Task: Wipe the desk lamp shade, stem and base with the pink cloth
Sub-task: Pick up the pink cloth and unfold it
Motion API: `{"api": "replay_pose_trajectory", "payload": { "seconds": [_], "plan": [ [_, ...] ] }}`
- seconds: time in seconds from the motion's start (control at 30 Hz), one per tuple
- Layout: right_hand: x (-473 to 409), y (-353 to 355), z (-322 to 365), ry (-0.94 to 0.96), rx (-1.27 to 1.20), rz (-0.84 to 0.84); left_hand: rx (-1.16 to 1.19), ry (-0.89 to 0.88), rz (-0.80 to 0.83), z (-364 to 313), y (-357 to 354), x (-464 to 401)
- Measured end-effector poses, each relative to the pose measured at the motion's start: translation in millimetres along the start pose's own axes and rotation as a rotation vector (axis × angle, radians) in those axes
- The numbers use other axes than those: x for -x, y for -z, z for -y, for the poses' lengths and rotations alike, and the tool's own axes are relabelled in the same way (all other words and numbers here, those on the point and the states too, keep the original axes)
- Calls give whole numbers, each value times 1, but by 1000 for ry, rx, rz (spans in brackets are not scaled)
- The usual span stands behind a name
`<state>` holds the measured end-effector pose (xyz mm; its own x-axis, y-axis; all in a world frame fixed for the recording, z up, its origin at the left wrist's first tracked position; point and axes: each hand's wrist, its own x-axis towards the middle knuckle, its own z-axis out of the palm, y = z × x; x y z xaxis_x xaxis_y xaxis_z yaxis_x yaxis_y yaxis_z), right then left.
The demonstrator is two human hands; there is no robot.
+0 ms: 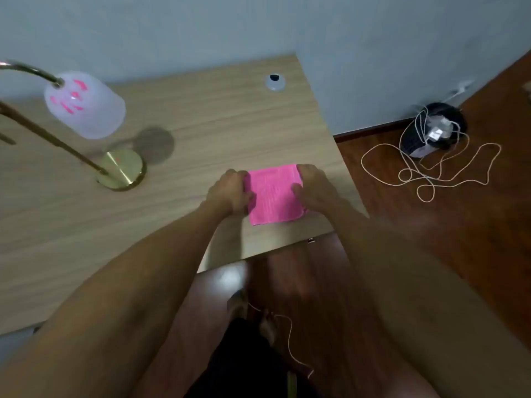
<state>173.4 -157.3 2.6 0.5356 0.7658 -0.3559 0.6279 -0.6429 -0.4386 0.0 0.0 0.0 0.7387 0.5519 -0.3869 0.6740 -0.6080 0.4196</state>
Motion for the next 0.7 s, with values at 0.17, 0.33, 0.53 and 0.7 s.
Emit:
{"api": "replay_pose_trajectory", "payload": {
  "seconds": [0.17,0.33,0.53,0.7],
  "plan": [
    [-27,-3,6,75,73,-42,55,31,-95,7,-9,-17],
    [-45,-7,11,53,193,-28,213,86,-178,10,-17,-26],
    [-39,5,29,7,-41,6,578,94,-219,6,-10,-15],
    [-15,29,49,75,-252,160,789,75,-183,-2,20,3]
  ]
}}
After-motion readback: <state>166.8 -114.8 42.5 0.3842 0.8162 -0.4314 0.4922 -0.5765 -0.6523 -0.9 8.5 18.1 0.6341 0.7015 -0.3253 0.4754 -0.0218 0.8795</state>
